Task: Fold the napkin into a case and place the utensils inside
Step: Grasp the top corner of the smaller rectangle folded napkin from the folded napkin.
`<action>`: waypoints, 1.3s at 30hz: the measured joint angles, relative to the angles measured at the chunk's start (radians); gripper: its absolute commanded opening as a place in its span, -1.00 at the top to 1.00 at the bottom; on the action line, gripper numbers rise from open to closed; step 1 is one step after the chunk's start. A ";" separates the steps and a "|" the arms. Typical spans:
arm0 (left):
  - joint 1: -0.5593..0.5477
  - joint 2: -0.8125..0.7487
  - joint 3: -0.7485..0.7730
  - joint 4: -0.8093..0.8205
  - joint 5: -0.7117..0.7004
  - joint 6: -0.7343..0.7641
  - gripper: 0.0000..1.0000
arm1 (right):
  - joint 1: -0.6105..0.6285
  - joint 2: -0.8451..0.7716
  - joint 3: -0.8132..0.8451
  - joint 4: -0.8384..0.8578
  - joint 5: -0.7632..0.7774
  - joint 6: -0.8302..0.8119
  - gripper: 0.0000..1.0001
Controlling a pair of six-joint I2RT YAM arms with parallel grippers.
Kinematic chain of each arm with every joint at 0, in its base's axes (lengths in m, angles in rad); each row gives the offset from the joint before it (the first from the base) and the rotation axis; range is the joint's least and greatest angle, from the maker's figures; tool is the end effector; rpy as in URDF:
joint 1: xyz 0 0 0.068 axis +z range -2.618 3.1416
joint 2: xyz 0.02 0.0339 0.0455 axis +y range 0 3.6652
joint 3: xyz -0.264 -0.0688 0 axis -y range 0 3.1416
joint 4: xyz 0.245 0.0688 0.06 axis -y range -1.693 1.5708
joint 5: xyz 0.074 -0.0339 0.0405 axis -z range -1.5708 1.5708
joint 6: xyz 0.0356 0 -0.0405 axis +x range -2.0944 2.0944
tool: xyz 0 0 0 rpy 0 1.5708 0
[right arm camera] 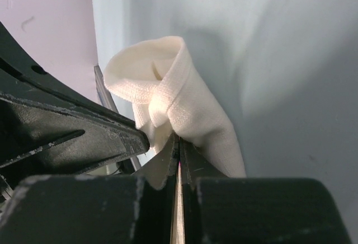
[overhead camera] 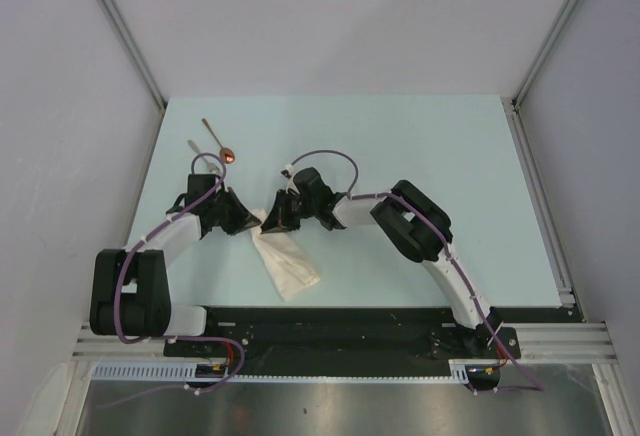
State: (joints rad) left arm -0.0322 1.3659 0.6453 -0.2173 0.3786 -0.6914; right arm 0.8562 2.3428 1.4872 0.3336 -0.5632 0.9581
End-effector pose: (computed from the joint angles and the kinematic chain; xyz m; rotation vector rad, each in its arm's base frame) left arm 0.2528 -0.0213 0.1691 -0.6814 2.4916 -0.7607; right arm 0.3135 0.3904 0.1051 -0.2845 2.4661 1.5519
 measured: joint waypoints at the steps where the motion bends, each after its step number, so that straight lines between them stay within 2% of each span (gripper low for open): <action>1: 0.000 0.000 -0.002 0.001 0.000 0.000 1.00 | 0.000 0.004 0.000 0.009 -0.002 0.014 0.95; 10: 0.000 -0.019 -0.010 0.007 -0.008 0.001 0.96 | -0.013 0.023 -0.016 0.103 -0.005 0.117 0.95; 11: 0.000 -0.022 -0.010 0.008 -0.009 0.002 0.78 | -0.014 0.032 -0.015 0.118 -0.006 0.130 0.95; 13: 0.000 -0.025 -0.010 0.005 -0.012 0.003 0.56 | -0.014 0.048 -0.012 0.140 -0.009 0.150 0.96; 14: 0.001 -0.027 -0.010 0.003 -0.012 0.003 0.33 | -0.014 0.060 -0.009 0.159 -0.010 0.164 0.95; 18: 0.027 -0.056 -0.009 -0.019 -0.017 0.010 0.18 | -0.015 0.081 -0.006 0.200 -0.021 0.186 0.96; 19: 0.043 -0.064 -0.007 -0.029 -0.028 0.011 0.19 | -0.016 0.082 -0.006 0.203 -0.021 0.186 0.96; 22: 0.084 -0.069 0.022 -0.065 -0.070 0.014 0.45 | -0.019 0.083 -0.006 0.203 -0.022 0.186 0.95; 23: 0.093 -0.069 0.040 -0.079 -0.091 0.020 0.61 | -0.020 0.083 -0.006 0.203 -0.023 0.186 0.96; 26: 0.099 -0.074 0.061 -0.085 -0.139 0.020 0.93 | -0.021 0.083 -0.006 0.203 -0.024 0.185 0.96; 33: 0.103 -0.072 -0.058 -0.085 -0.162 -0.006 1.00 | -0.014 0.082 -0.005 0.202 -0.023 0.181 0.95; 39: 0.102 -0.010 -0.110 -0.021 -0.104 -0.040 1.00 | -0.005 0.079 0.002 0.184 -0.006 0.159 0.94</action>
State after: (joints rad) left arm 0.0700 1.3556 0.5354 -0.2379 0.2749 -0.7315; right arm 0.8509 2.4222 1.4895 0.5179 -0.5690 1.1168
